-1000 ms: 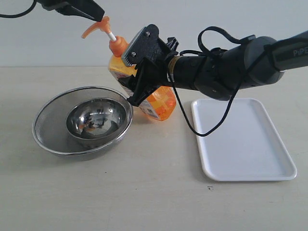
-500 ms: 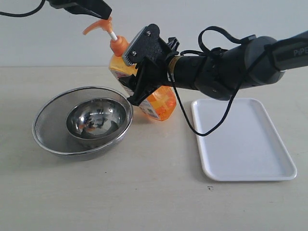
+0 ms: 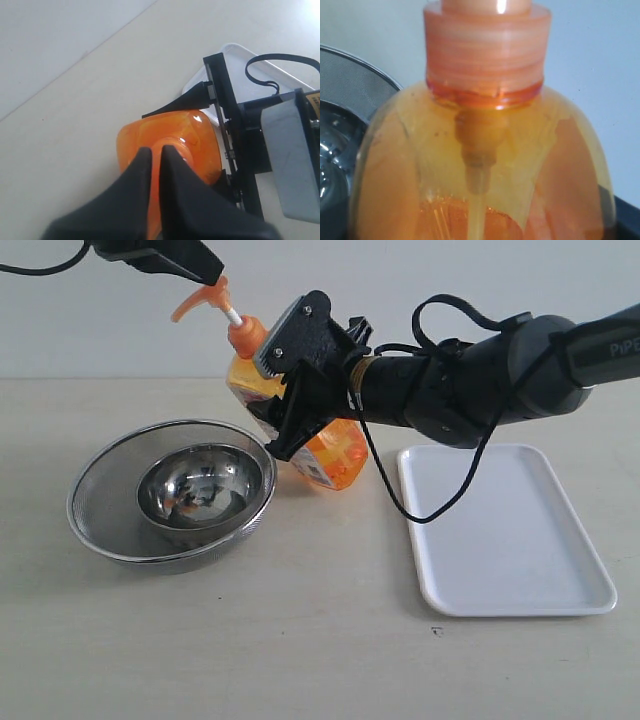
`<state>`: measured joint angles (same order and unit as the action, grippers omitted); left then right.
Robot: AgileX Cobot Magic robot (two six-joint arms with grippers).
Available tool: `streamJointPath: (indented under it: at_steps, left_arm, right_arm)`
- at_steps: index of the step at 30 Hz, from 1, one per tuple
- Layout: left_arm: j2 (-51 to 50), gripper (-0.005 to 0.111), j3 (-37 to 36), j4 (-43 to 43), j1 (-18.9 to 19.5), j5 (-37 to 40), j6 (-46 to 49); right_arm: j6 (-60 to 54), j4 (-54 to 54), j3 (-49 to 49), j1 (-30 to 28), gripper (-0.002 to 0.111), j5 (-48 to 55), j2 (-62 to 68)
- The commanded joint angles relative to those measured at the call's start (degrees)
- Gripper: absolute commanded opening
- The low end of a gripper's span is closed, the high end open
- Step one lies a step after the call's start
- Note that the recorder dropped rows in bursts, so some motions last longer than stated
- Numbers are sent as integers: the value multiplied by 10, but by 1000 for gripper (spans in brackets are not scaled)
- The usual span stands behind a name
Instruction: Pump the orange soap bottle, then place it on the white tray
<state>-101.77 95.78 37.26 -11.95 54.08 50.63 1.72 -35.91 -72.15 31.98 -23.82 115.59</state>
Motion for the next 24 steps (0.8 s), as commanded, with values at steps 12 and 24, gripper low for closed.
streamJointPath:
  at_steps: [12,24]
  left_arm:
    - [-6,5,-26,-15,-5,14,-6]
    - [-15,5,-38,-1,-6,10,-1]
  right_arm:
    - [-3,-4,-5,0,0,-20,-7]
    - [-3,-4,-5,0,0,-24,-7]
